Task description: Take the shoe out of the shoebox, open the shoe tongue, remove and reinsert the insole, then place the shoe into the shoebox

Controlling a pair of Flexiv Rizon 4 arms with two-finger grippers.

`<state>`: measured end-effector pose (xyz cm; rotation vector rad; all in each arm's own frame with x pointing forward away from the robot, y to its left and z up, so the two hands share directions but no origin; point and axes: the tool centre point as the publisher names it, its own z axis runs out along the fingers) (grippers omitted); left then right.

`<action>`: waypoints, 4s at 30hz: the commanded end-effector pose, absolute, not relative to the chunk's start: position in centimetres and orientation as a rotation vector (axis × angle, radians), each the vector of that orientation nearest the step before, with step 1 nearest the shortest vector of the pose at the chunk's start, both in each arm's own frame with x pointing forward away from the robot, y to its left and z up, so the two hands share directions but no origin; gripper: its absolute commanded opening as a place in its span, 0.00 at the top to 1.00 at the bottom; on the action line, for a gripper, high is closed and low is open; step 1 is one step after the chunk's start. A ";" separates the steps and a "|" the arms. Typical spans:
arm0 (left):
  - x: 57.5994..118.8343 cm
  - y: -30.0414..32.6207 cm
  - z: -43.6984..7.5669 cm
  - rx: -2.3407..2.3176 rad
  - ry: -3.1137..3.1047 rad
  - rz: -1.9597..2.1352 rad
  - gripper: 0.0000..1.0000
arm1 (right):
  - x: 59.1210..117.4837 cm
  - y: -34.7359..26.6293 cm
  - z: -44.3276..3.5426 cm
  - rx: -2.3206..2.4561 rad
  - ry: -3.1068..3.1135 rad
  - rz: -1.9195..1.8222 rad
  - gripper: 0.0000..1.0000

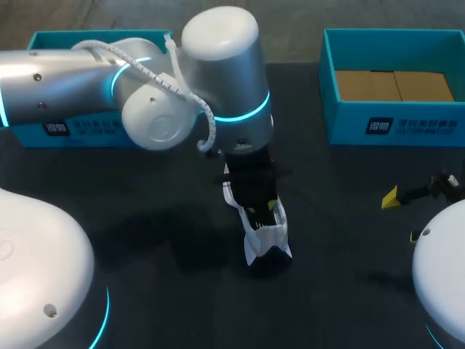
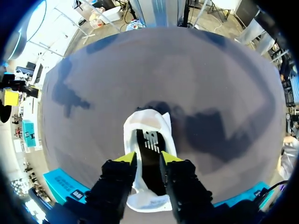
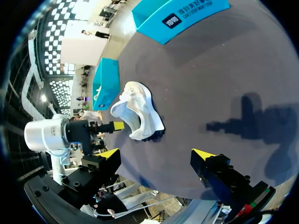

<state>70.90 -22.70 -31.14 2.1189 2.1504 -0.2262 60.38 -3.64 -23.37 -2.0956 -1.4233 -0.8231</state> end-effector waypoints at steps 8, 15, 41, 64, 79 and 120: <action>71.8 -23.9 -34.6 2.159 2.142 -0.175 0.96 | 59.2 -3.8 -22.8 -2.109 -1.421 -0.835 0.00; 72.6 -24.2 -35.7 2.160 2.155 -0.175 0.91 | 59.2 -3.8 -22.8 -2.109 -1.421 -0.835 0.00; 74.7 -22.6 -36.2 2.139 2.220 -0.112 0.45 | 59.2 -3.8 -22.8 -2.109 -1.421 -0.835 0.00; 75.8 -21.1 -35.6 2.063 2.267 -0.123 0.00 | 59.2 -3.8 -22.8 -2.109 -1.421 -0.835 0.00; 76.6 -20.7 -34.3 2.031 2.264 -0.137 0.00 | 59.2 -3.8 -22.8 -2.109 -1.421 -0.835 0.00; 77.2 -20.5 -28.2 1.954 2.211 -0.191 0.56 | 59.2 -3.8 -22.8 -2.109 -1.421 -0.835 0.00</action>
